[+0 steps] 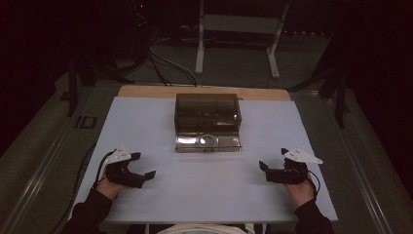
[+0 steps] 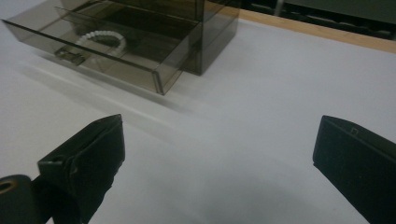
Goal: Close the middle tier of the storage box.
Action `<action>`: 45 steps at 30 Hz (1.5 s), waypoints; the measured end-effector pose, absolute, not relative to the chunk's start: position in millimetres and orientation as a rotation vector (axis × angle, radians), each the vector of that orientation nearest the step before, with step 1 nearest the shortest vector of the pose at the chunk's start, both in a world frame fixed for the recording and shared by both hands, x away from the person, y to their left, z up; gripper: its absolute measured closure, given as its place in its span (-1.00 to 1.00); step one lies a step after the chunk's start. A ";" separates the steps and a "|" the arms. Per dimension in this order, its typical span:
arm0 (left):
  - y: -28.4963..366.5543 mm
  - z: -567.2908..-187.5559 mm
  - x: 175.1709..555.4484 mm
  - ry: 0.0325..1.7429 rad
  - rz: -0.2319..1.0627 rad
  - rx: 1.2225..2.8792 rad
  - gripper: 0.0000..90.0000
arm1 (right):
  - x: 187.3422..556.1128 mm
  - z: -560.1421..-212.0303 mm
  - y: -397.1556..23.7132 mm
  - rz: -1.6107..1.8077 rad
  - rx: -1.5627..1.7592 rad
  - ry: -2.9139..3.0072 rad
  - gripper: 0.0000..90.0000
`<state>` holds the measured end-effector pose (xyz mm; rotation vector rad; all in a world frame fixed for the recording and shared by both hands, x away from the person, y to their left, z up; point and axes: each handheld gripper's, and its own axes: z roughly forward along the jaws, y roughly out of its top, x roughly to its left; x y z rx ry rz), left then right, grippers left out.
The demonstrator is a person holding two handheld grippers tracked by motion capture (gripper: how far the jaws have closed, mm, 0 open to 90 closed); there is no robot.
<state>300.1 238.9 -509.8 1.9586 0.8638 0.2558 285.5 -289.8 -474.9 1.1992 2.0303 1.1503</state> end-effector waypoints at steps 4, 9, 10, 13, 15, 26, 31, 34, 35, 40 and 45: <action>240.3 -509.6 300.5 0.867 0.253 1.956 -0.98 | 287.8 -471.2 -286.6 1.152 1.198 2.027 -0.96; 239.9 -509.3 300.6 0.862 0.256 1.958 -0.98 | 289.8 -467.9 -280.5 1.140 1.180 2.033 -0.96; 239.9 -509.3 300.6 0.863 0.254 1.957 -0.98 | 290.2 -467.5 -279.1 1.143 1.182 2.035 -0.96; 239.9 -509.2 300.6 0.864 0.258 1.963 -0.98 | 291.7 -466.5 -274.1 1.141 1.173 2.047 -0.96; 239.6 -509.2 300.6 0.863 0.255 1.962 -0.98 | 292.5 -466.2 -270.3 1.148 1.166 2.055 -0.96; 240.4 -507.6 300.0 0.861 0.261 1.952 -0.98 | 296.2 -465.7 -245.1 1.166 1.124 2.090 -0.96; 240.1 -507.7 300.0 0.858 0.255 1.953 -0.98 | 297.5 -465.4 -234.8 1.169 1.113 2.104 -0.96; 240.1 -507.7 299.9 0.857 0.253 1.953 -0.98 | 298.2 -465.7 -229.1 1.164 1.106 2.111 -0.96; 240.2 -507.6 299.9 0.858 0.254 1.952 -0.98 | 298.3 -465.7 -227.2 1.162 1.108 2.112 -0.96; 240.3 -507.5 299.7 0.857 0.256 1.951 -0.98 | 298.2 -466.4 -216.5 1.155 1.113 2.107 -0.96; 240.6 -507.0 299.5 0.855 0.259 1.951 -0.98 | 298.7 -466.3 -204.8 1.153 1.122 2.100 -0.96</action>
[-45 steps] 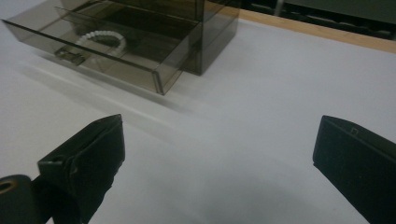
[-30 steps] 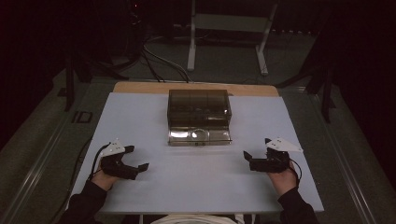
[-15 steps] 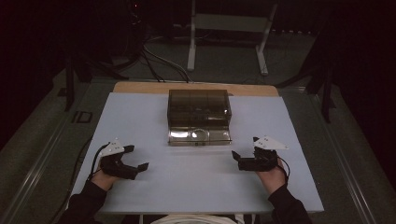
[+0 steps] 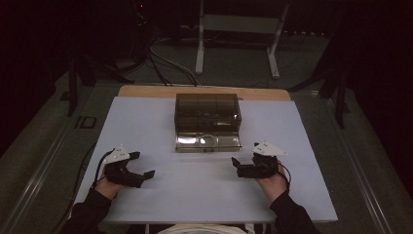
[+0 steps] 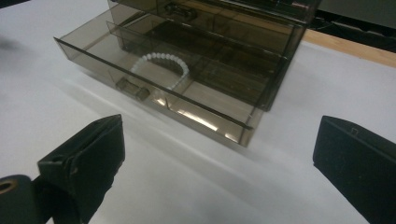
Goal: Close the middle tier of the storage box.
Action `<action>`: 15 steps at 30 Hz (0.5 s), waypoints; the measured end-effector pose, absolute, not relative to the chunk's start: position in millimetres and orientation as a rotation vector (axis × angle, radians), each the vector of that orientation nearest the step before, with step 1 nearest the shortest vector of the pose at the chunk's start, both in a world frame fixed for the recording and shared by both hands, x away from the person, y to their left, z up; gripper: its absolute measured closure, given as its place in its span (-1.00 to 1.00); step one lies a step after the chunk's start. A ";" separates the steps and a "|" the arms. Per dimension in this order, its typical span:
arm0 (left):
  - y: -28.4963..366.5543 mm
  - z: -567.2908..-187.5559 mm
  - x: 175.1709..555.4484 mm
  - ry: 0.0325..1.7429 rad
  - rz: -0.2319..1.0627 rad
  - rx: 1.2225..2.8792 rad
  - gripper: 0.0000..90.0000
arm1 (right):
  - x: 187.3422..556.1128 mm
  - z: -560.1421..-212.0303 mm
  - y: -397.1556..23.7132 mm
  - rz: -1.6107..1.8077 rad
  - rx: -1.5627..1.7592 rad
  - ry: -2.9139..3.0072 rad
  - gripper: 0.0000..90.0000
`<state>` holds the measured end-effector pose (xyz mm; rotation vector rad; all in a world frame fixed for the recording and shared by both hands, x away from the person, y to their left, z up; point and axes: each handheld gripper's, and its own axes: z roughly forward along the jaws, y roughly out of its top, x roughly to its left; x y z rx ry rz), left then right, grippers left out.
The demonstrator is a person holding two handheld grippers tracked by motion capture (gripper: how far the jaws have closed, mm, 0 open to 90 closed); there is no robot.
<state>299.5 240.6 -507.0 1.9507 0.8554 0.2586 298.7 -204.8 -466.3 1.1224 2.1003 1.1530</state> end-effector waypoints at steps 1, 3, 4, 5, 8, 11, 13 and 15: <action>240.7 -507.0 299.4 0.855 0.256 1.949 -0.98 | 298.9 -466.4 -202.3 1.154 1.127 2.102 -0.96; 240.6 -507.1 299.5 0.856 0.257 1.952 -0.98 | 299.8 -466.5 -197.3 1.150 1.126 2.108 -0.96; 240.5 -507.1 299.4 0.854 0.255 1.951 -0.98 | 300.2 -466.6 -194.8 1.149 1.126 2.108 -0.96; 240.5 -507.1 299.4 0.853 0.254 1.951 -0.98 | 300.6 -466.9 -192.3 1.151 1.125 2.107 -0.96; 240.1 -506.9 299.3 0.850 0.254 1.953 -0.98 | 301.3 -468.3 -184.0 1.137 1.132 2.112 -0.96; 239.9 -506.8 299.1 0.848 0.256 1.954 -0.98 | 301.5 -470.1 -175.1 1.110 1.138 2.123 -0.96; 239.7 -506.7 298.9 0.848 0.260 1.956 -0.98 | 301.9 -472.1 -169.6 1.091 1.138 2.129 -0.96; 239.7 -506.6 298.8 0.847 0.258 1.954 -0.98 | 302.1 -475.0 -165.0 1.083 1.137 2.142 -0.96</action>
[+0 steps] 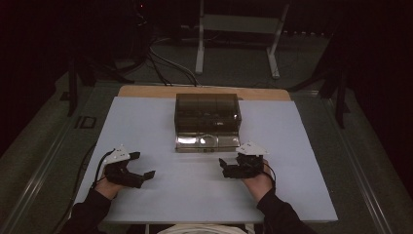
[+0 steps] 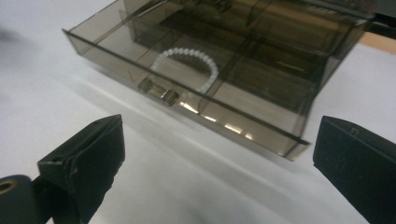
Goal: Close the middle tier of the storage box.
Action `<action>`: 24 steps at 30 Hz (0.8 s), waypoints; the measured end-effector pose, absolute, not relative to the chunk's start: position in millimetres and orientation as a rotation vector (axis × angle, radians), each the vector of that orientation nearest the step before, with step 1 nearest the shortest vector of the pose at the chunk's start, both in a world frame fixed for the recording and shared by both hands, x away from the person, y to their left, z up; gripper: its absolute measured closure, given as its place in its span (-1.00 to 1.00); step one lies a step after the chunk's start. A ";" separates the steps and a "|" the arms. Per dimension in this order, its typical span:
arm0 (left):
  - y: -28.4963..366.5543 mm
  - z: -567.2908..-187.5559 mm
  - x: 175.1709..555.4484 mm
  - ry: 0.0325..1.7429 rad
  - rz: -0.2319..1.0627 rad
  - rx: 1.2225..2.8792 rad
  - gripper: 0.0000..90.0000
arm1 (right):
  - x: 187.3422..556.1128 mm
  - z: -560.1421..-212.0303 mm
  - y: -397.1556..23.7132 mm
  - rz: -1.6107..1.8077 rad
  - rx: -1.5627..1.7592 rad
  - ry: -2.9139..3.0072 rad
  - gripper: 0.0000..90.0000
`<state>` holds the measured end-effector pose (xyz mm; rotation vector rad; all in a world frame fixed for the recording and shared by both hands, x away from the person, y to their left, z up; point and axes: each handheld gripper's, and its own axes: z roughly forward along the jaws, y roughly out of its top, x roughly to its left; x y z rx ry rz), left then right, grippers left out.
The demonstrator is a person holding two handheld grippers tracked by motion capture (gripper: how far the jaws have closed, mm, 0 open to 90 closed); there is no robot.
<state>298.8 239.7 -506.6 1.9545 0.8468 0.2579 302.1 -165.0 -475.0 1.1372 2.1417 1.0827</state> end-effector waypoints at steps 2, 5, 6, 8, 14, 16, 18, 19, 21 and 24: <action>239.5 -506.7 298.8 0.844 0.258 1.963 -0.98 | 302.6 -478.3 -161.6 1.076 1.133 2.152 -0.96; 238.9 -506.7 298.8 0.840 0.254 1.961 -0.98 | 303.7 -482.8 -157.2 1.061 1.145 2.160 -0.96; 238.7 -506.5 298.7 0.838 0.256 1.961 -0.98 | 304.2 -484.3 -156.0 1.053 1.151 2.164 -0.96; 238.6 -506.2 298.3 0.836 0.255 1.960 -0.98 | 305.2 -487.5 -153.8 1.038 1.166 2.172 -0.96; 238.8 -506.2 298.4 0.836 0.255 1.958 -0.98 | 308.6 -498.0 -151.6 1.021 1.207 2.213 -0.96; 238.6 -506.0 298.2 0.833 0.258 1.961 -0.98 | 309.7 -500.2 -150.5 1.017 1.207 2.224 -0.96; 238.4 -505.9 298.1 0.832 0.258 1.961 -0.98 | 310.7 -501.7 -149.5 1.018 1.210 2.233 -0.96; 238.1 -505.9 298.0 0.830 0.262 1.964 -0.98 | 311.5 -502.5 -149.0 1.018 1.208 2.242 -0.96; 237.6 -505.6 297.7 0.827 0.262 1.960 -0.98 | 312.9 -504.6 -147.9 1.015 1.209 2.258 -0.95; 237.1 -505.0 297.4 0.822 0.258 1.953 -0.98 | 313.7 -507.2 -146.7 1.010 1.214 2.272 -0.88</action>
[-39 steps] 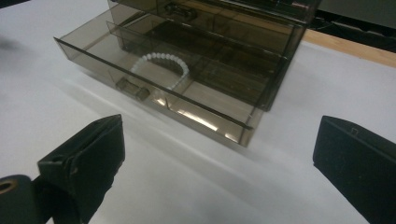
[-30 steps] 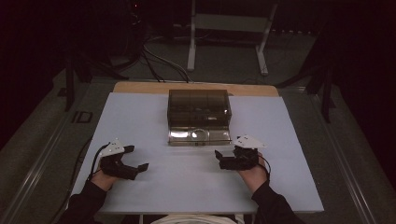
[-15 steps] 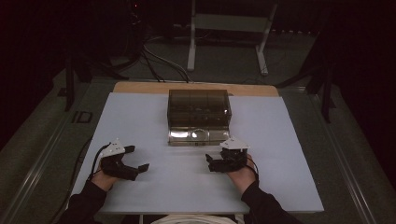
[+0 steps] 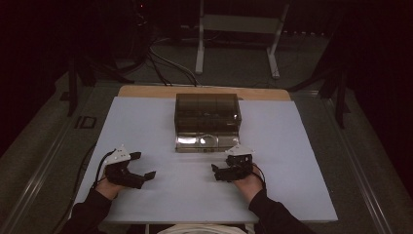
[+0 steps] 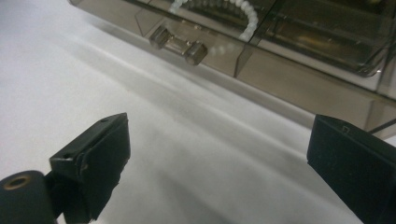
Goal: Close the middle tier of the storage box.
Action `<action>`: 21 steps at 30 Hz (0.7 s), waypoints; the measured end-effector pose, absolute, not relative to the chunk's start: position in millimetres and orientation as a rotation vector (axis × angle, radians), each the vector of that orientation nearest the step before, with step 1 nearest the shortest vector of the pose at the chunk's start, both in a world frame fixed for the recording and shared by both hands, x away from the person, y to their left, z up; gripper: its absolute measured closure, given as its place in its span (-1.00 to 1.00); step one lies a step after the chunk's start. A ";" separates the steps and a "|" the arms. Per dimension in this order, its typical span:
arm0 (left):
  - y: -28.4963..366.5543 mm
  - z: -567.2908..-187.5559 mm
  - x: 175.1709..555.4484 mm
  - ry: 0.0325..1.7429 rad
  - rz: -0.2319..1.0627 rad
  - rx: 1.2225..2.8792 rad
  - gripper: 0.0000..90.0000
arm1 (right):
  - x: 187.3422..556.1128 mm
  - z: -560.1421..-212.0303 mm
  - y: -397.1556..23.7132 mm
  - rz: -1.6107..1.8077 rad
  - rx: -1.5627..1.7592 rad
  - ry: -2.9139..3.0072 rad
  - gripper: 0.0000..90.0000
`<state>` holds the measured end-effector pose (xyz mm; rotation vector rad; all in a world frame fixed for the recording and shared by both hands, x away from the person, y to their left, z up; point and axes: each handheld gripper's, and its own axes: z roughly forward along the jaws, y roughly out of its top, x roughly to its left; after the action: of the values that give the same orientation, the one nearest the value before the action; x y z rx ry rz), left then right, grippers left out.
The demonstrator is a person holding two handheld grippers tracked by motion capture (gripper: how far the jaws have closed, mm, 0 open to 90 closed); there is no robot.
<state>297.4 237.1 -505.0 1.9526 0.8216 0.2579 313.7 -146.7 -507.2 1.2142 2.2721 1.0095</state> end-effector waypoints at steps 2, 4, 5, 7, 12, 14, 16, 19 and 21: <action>236.9 -505.3 297.5 0.820 0.256 1.957 -0.98 | 313.8 -508.1 -146.1 1.010 1.215 2.277 -0.87; 236.7 -505.8 297.6 0.821 0.253 1.957 -0.98 | 314.4 -508.6 -146.3 1.010 1.219 2.278 -0.87; 236.6 -506.0 297.7 0.821 0.253 1.957 -0.98 | 314.9 -508.8 -146.5 1.013 1.223 2.283 -0.87; 236.3 -506.2 297.8 0.819 0.249 1.955 -0.98 | 315.6 -509.5 -146.7 1.014 1.225 2.285 -0.79; 235.5 -507.1 297.8 0.819 0.246 1.960 -0.98 | 316.6 -510.0 -147.2 1.019 1.224 2.299 -0.65; 235.6 -507.3 297.8 0.818 0.245 1.959 -0.98 | 317.2 -510.4 -147.1 1.024 1.227 2.303 -0.63; 235.8 -507.2 297.9 0.817 0.246 1.957 -0.98 | 317.5 -509.7 -147.3 1.032 1.226 2.308 -0.53; 236.0 -507.7 298.4 0.824 0.245 1.957 -0.98 | 318.2 -507.6 -147.3 1.045 1.214 2.310 -0.45; 236.3 -507.7 298.5 0.823 0.242 1.950 -0.98 | 319.1 -506.7 -146.5 1.050 1.206 2.316 -0.41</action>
<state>298.5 236.3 -507.7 1.9501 0.8234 0.2418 319.1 -146.5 -506.7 1.2063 2.3156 1.0495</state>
